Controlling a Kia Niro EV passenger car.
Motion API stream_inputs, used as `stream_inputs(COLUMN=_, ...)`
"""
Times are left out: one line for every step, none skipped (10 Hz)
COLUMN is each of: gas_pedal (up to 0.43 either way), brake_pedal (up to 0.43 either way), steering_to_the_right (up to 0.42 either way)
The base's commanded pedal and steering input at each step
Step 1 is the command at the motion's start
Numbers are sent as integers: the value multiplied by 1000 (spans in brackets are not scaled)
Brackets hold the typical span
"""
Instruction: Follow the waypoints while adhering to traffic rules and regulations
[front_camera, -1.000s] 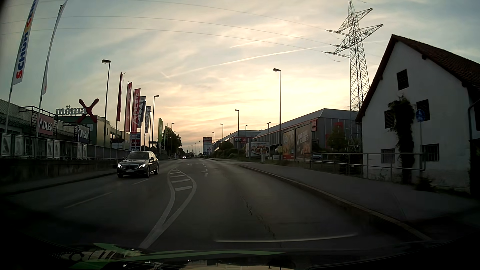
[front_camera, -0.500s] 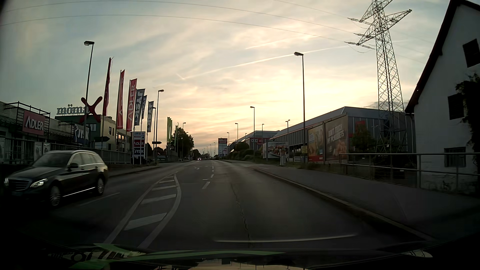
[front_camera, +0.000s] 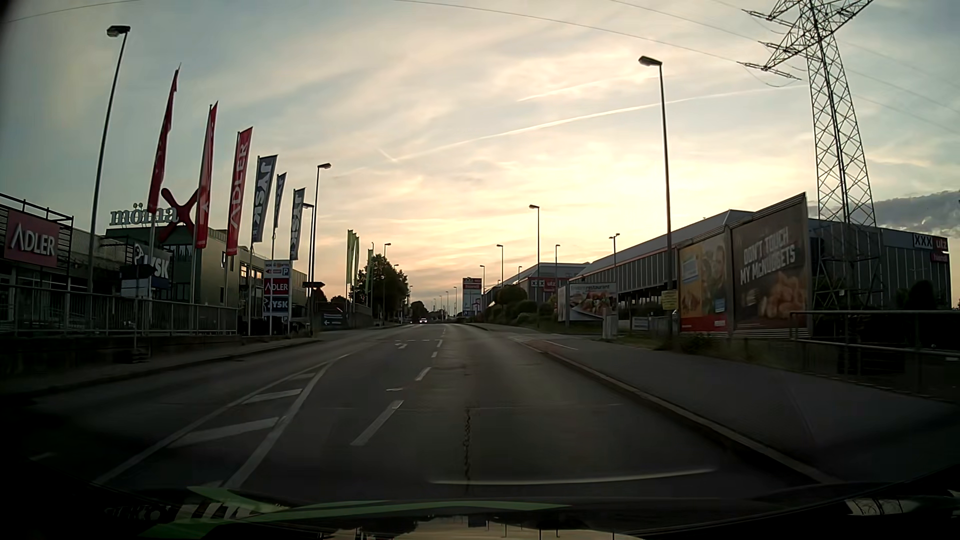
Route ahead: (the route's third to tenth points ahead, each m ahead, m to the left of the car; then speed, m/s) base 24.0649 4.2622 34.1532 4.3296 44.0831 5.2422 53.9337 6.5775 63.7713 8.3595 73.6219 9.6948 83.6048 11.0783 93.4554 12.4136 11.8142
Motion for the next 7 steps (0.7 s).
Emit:
stream_inputs(gas_pedal=228, brake_pedal=0, steering_to_the_right=-33)
stream_inputs(gas_pedal=228, brake_pedal=0, steering_to_the_right=-31)
stream_inputs(gas_pedal=228, brake_pedal=0, steering_to_the_right=-28)
stream_inputs(gas_pedal=228, brake_pedal=0, steering_to_the_right=-27)
stream_inputs(gas_pedal=228, brake_pedal=0, steering_to_the_right=-26)
stream_inputs(gas_pedal=228, brake_pedal=0, steering_to_the_right=-26)
stream_inputs(gas_pedal=228, brake_pedal=0, steering_to_the_right=-26)
